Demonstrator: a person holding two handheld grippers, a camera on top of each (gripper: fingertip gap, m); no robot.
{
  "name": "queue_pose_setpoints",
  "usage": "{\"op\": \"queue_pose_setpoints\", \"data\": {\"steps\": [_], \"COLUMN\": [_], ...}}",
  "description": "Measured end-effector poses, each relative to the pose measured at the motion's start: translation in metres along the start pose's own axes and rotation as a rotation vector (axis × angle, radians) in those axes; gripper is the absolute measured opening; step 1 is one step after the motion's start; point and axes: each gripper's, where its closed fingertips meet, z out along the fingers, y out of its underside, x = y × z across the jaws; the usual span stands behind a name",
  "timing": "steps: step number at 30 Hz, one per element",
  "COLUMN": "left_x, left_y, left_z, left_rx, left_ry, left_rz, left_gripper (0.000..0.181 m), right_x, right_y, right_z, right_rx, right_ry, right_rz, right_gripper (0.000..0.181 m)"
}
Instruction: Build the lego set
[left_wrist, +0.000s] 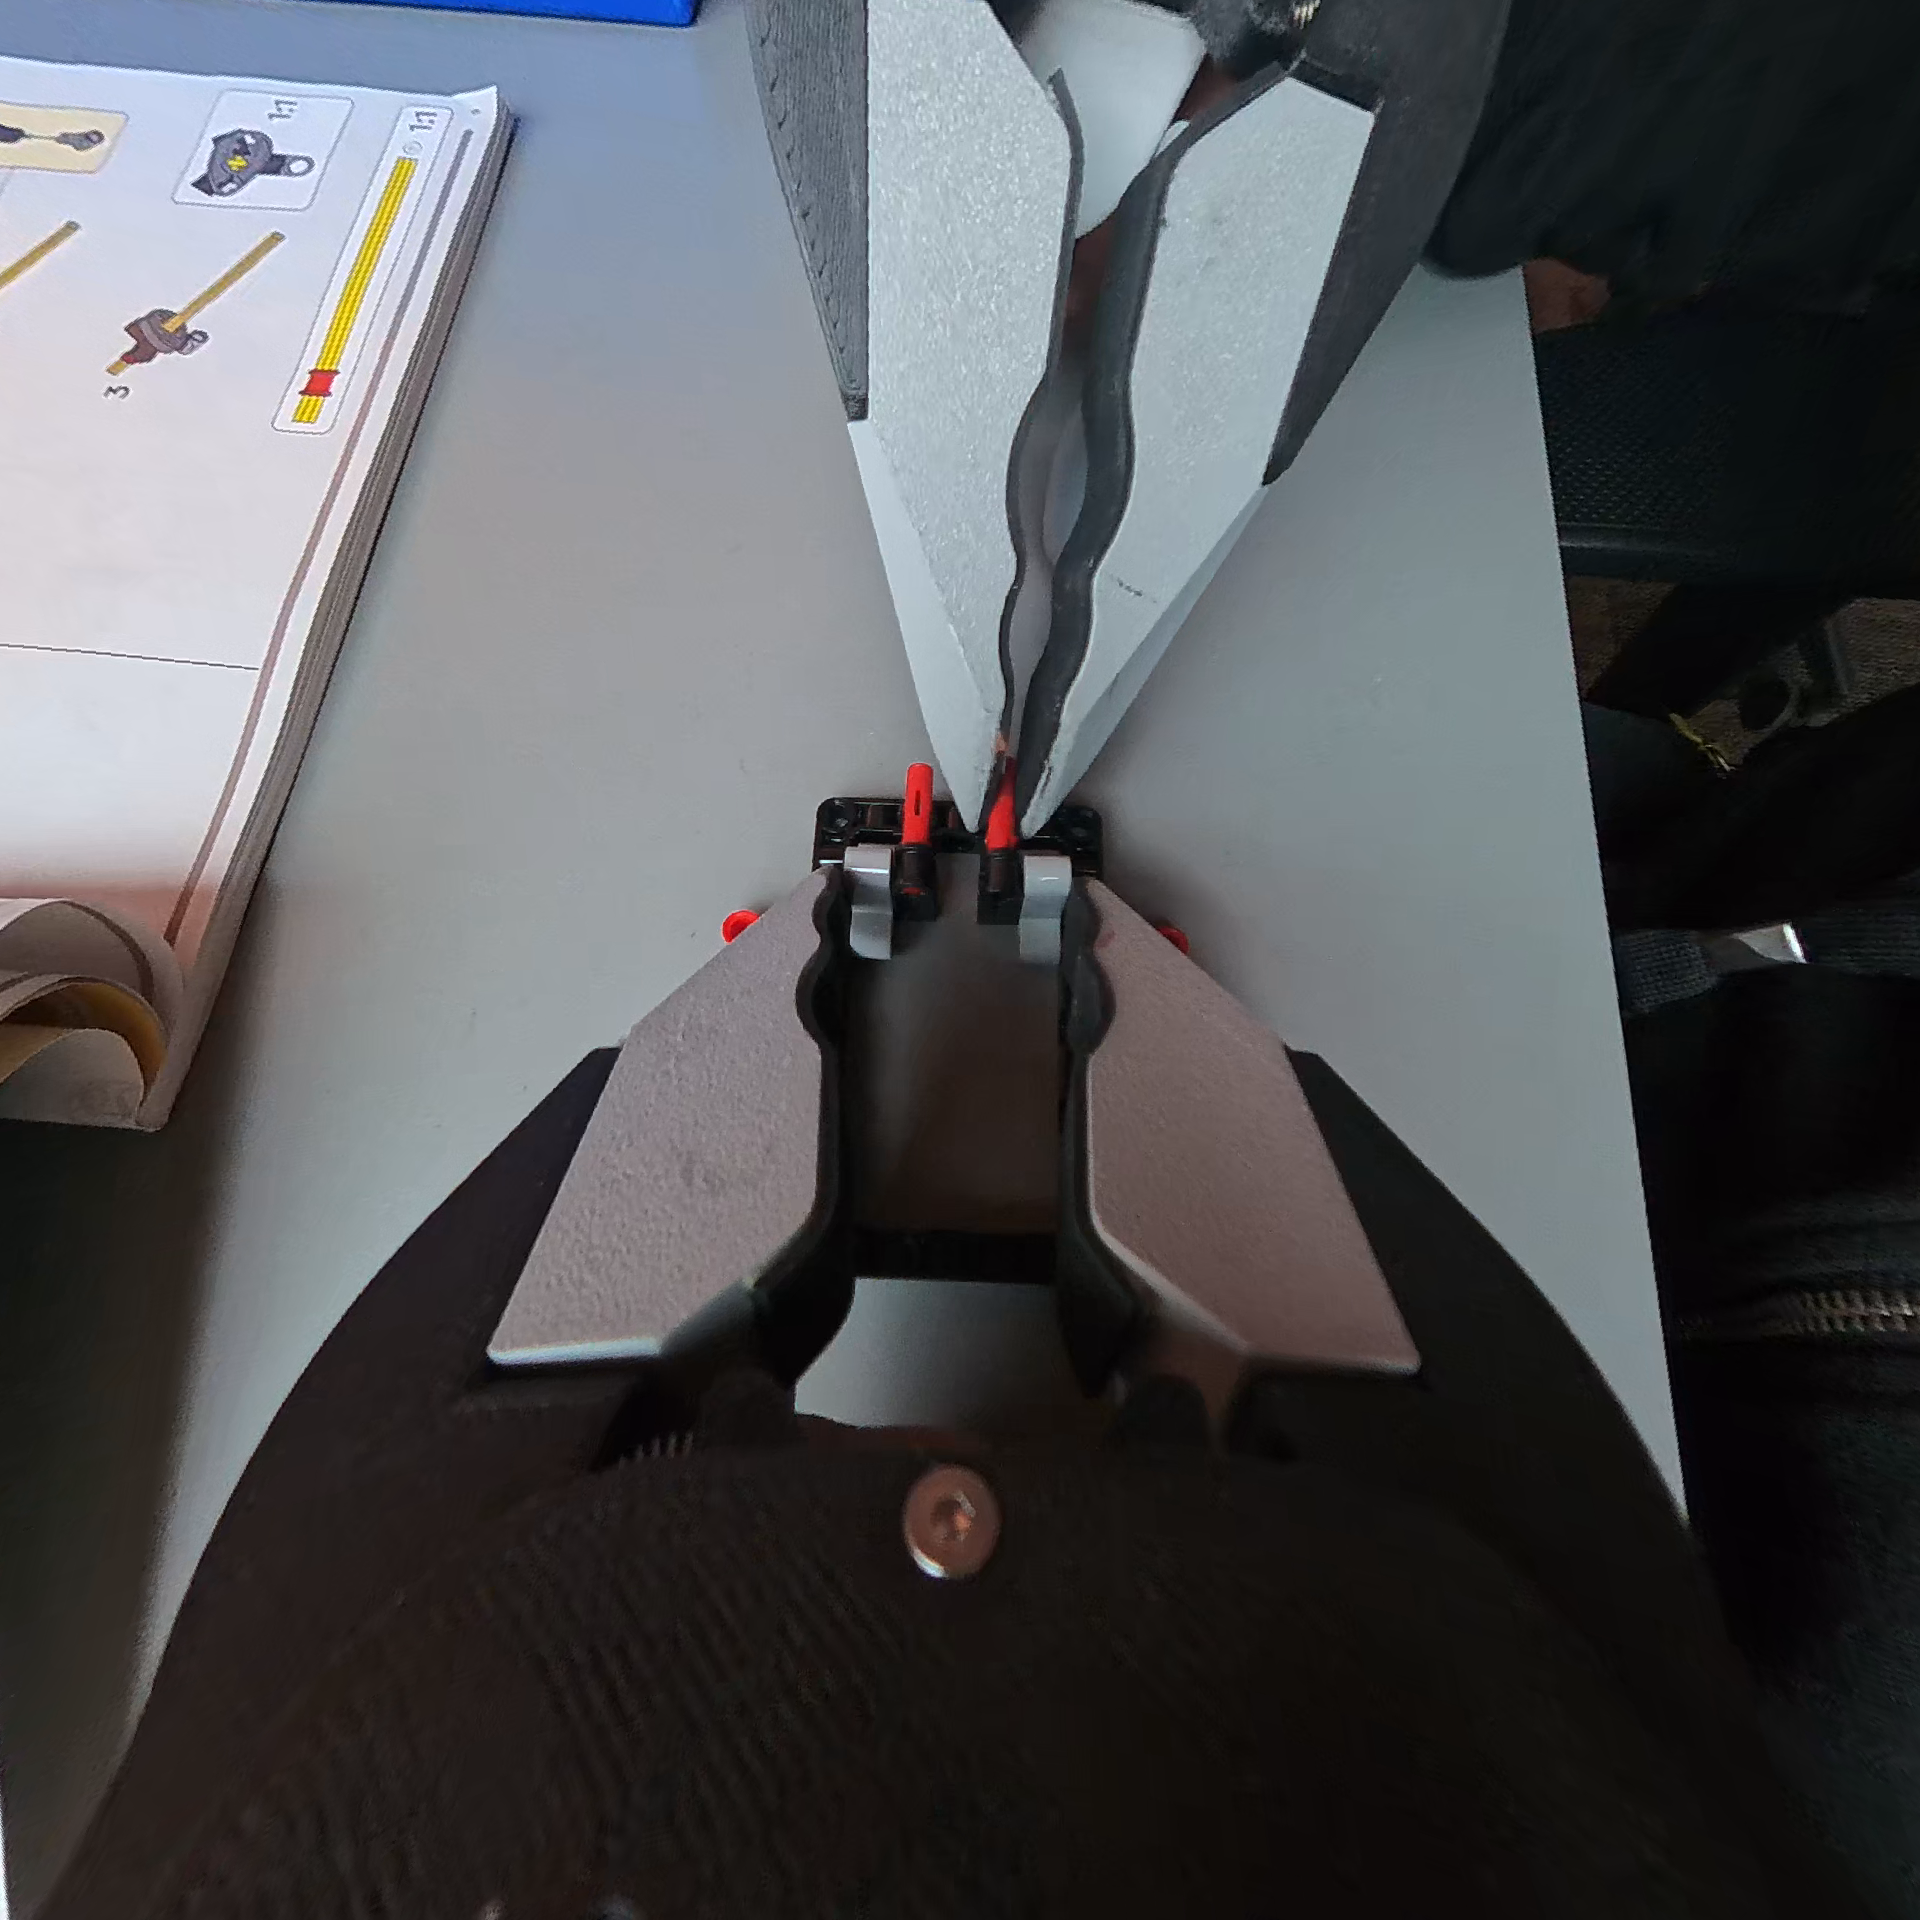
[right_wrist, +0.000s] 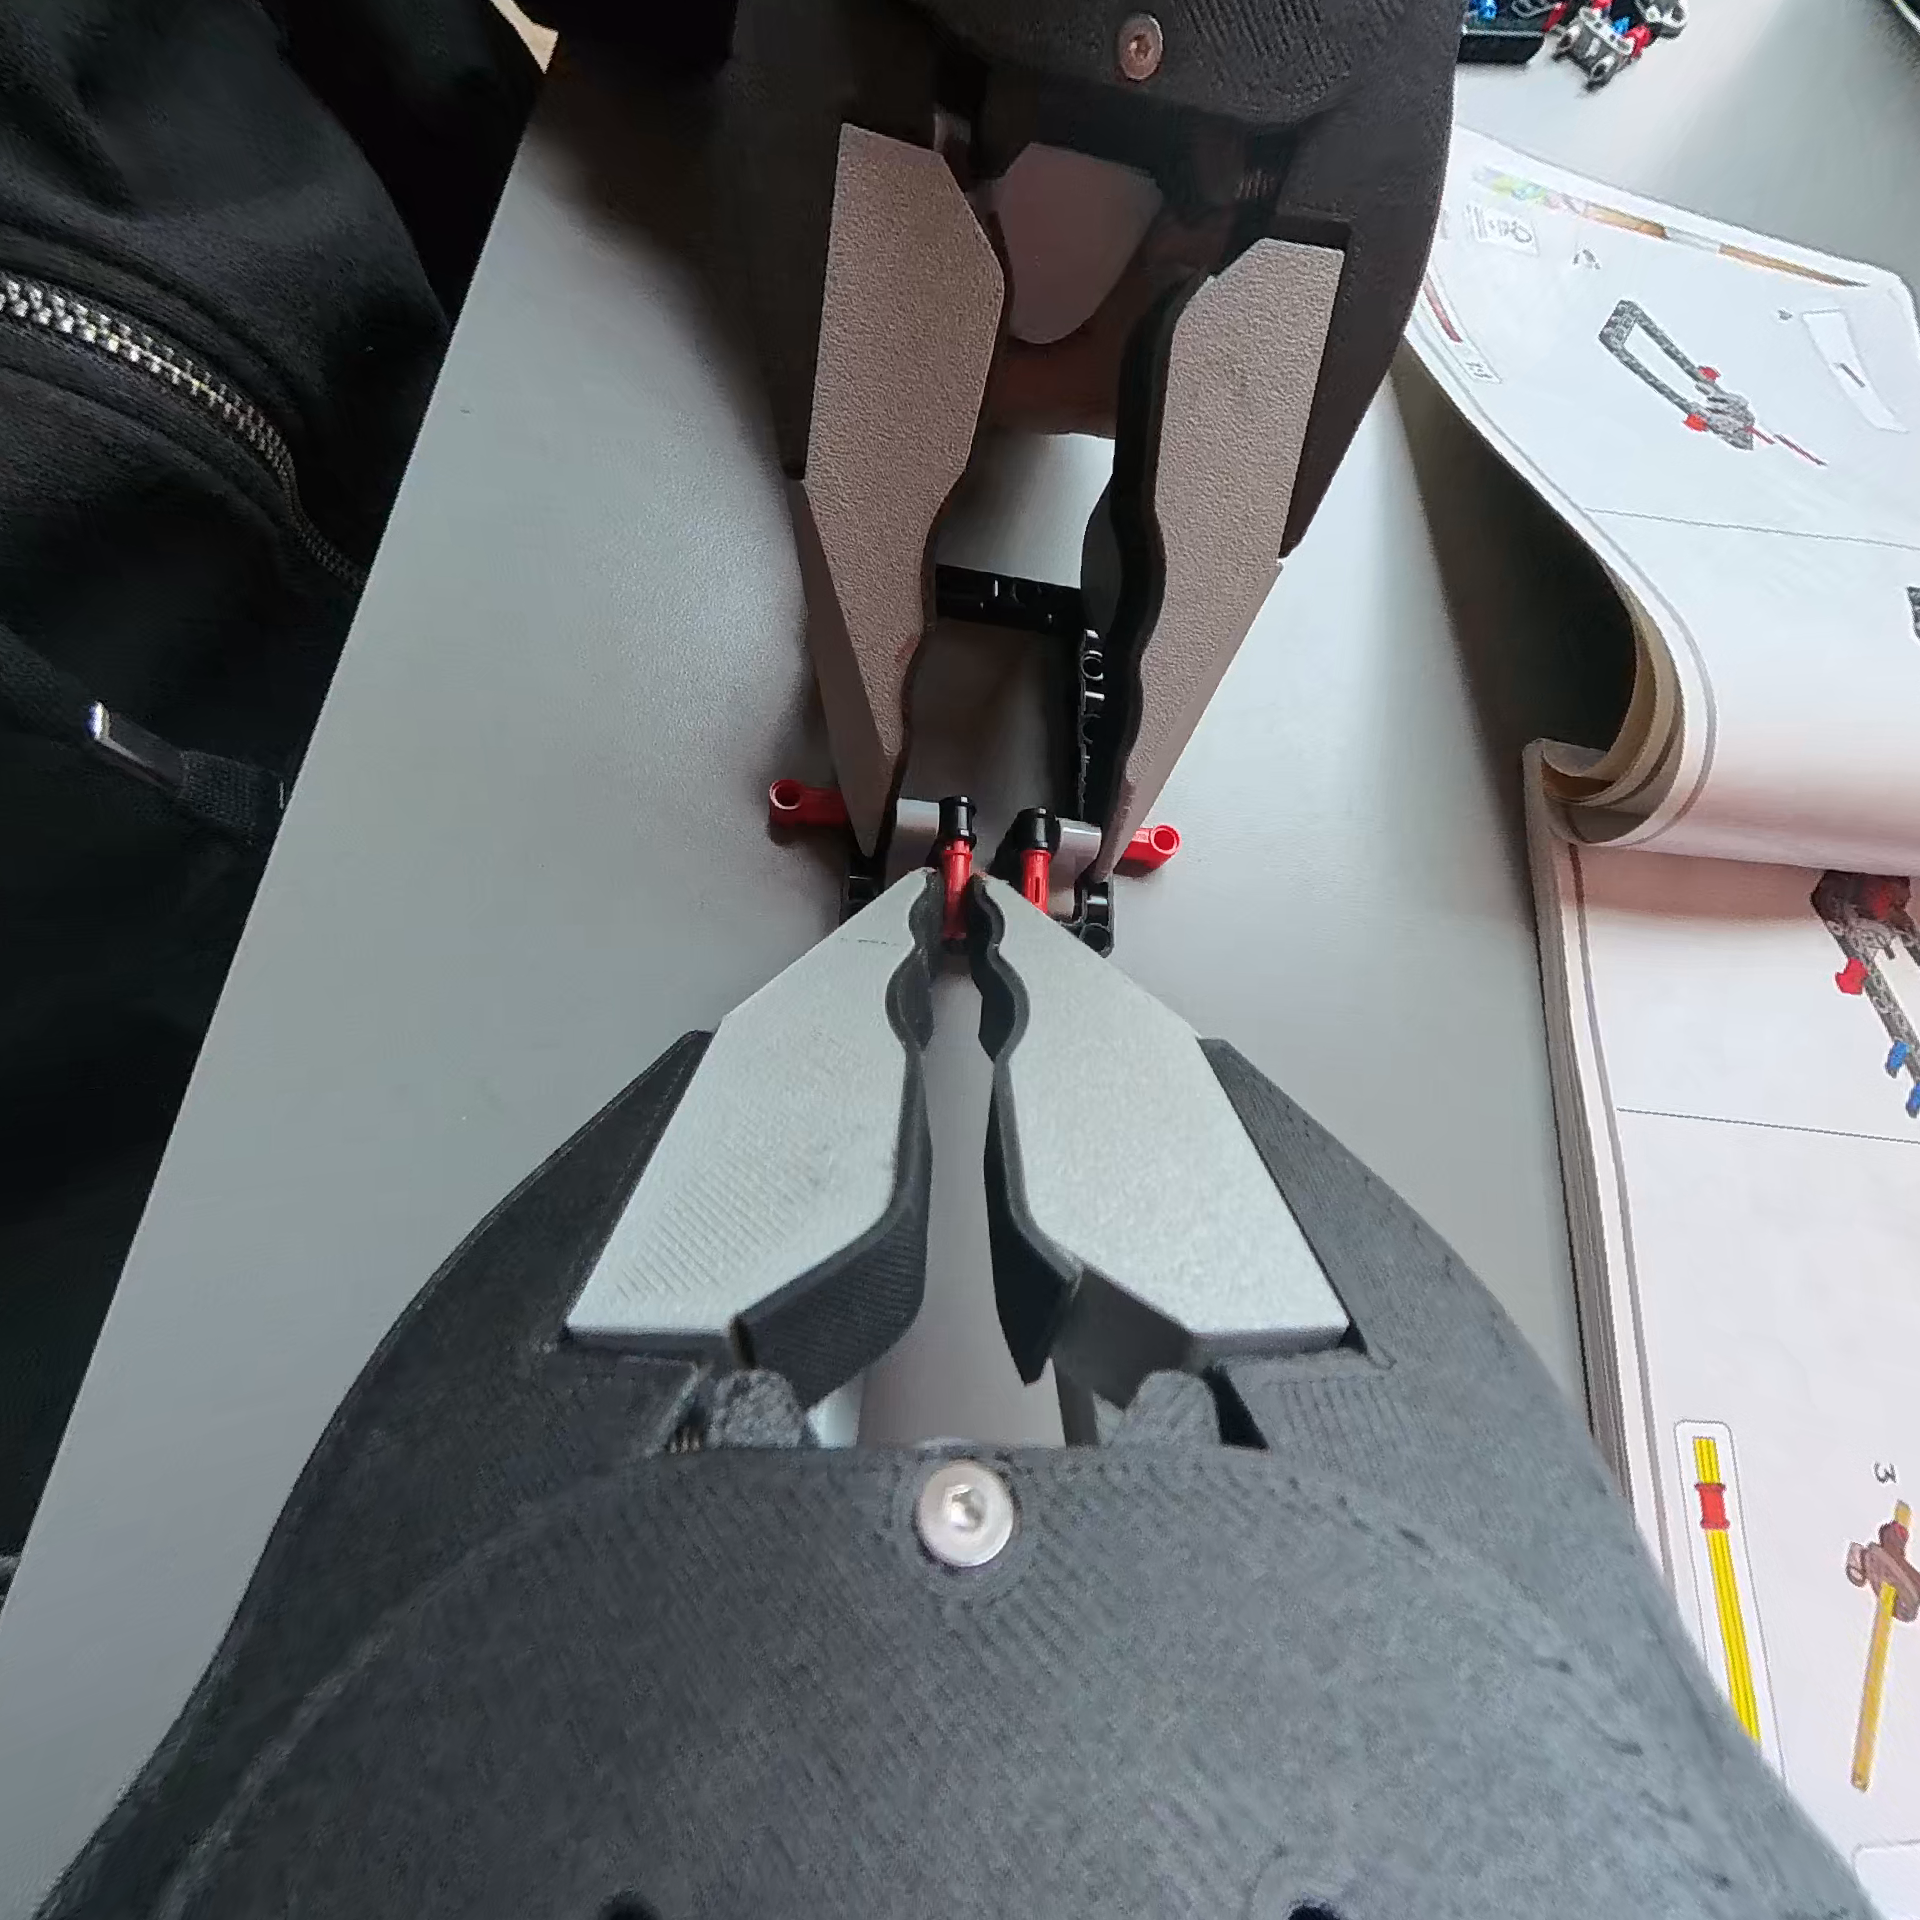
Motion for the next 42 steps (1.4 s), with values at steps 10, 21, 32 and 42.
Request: {"op": "queue_pose_setpoints", "data": {"steps": [10,21,32,42], "left_x": [0.001,-0.001,-0.019,-0.042], "left_y": [0.000,0.000,0.001,0.060], "left_z": [0.000,0.000,-0.042,-0.121], "left_rx": [0.000,0.000,0.024,0.191], "left_ry": [0.005,-0.012,-0.148,-0.319], "left_rz": [0.002,-0.011,-0.034,-0.226], "left_gripper": [0.040,0.041,0.073,0.052], "right_x": [-0.001,0.012,0.033,0.031], "right_y": [-0.002,-0.003,0.000,0.021], "right_z": [0.002,-0.027,-0.035,-0.019], "right_rx": [0.033,0.184,0.244,0.080], "right_ry": [0.011,0.078,0.111,0.078], "right_rz": [-0.020,0.073,0.221,0.198], "right_gripper": [0.001,0.016,0.044,0.028]}}
